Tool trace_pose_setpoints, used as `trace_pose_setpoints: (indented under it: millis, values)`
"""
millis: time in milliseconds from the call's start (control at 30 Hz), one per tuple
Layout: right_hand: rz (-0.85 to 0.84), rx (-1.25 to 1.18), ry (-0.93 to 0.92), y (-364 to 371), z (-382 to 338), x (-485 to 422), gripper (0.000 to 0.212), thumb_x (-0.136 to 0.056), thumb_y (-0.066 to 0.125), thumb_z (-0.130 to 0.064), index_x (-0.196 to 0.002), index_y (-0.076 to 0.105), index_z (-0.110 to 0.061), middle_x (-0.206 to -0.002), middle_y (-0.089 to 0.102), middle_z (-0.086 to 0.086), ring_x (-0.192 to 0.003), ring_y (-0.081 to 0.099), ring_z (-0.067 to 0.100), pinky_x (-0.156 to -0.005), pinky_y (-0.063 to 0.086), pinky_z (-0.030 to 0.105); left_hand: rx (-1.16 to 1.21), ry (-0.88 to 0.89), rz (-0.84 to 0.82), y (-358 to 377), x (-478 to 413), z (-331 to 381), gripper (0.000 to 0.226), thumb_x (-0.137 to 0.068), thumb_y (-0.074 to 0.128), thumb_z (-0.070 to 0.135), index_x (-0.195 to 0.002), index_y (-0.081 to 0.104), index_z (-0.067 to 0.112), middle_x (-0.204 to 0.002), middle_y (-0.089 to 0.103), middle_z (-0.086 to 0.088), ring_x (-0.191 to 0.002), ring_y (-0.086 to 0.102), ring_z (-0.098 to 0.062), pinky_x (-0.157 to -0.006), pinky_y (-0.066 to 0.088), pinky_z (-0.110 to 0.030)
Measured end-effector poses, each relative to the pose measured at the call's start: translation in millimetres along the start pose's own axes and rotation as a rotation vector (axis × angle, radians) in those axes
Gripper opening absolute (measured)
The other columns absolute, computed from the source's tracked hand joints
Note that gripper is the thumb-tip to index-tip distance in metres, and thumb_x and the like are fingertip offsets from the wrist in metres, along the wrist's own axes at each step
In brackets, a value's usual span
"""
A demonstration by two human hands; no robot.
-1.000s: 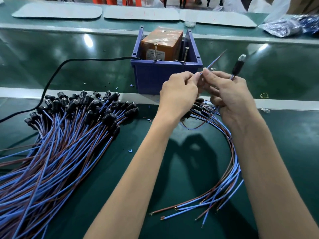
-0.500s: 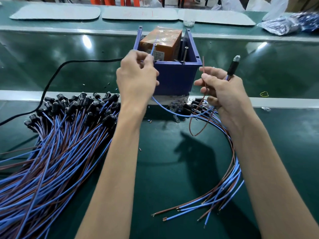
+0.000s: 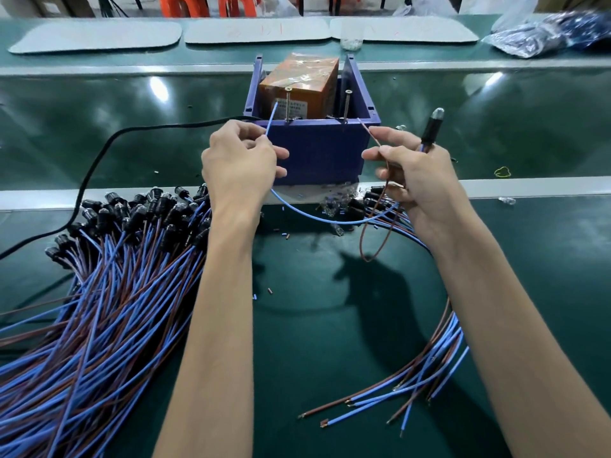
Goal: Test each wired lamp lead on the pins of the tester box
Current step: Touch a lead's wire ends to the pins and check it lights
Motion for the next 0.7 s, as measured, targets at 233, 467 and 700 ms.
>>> trace_pose_setpoints:
  millis: [233, 467, 700]
  values:
    - [-0.049, -0.057, -0.042, 6.0, -0.6, -0.3, 0.035, -0.095, 0.042, 0.000, -0.105, 0.065, -0.024, -0.082, 0.073, -0.007, -0.056, 0.047, 0.003, -0.038, 0.026, 0.011, 0.015, -0.008, 0.002, -0.9, 1.0, -3.5, 0.019, -0.089, 0.049, 0.011, -0.079, 0.058, 0.025, -0.059, 0.068, 0.012, -0.040, 0.058, -0.002, -0.075, 0.059, -0.035]
    - [0.018, -0.039, -0.042, 4.8, 5.7, 0.9, 0.022, -0.096, 0.050, -0.004, -0.110, 0.064, -0.016, -0.094, 0.075, 0.002, -0.053, 0.051, 0.000, -0.039, 0.029, 0.011, 0.025, -0.021, -0.003, -3.5, 1.1, -3.5, 0.020, -0.088, 0.048, 0.010, -0.080, 0.060, 0.025, -0.059, 0.069, 0.011, -0.040, 0.056, 0.000, -0.076, 0.059, -0.036]
    - [-0.032, -0.002, -0.022, 11.1, 6.6, -0.4, 0.031, -0.097, 0.044, -0.002, -0.100, 0.065, -0.025, -0.084, 0.073, -0.008, -0.055, 0.051, -0.001, -0.039, 0.028, 0.010, 0.029, -0.033, -0.033, -3.3, -0.3, -3.4, 0.021, -0.088, 0.049, 0.010, -0.078, 0.061, 0.024, -0.061, 0.070, 0.010, -0.041, 0.054, 0.000, -0.073, 0.057, -0.030]
Point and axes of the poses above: each hand's wrist, its own x-axis away from the middle knuckle, its own y-axis out of the palm, z = x × y, the point moved 9 cm from there along -x, towards the middle knuckle
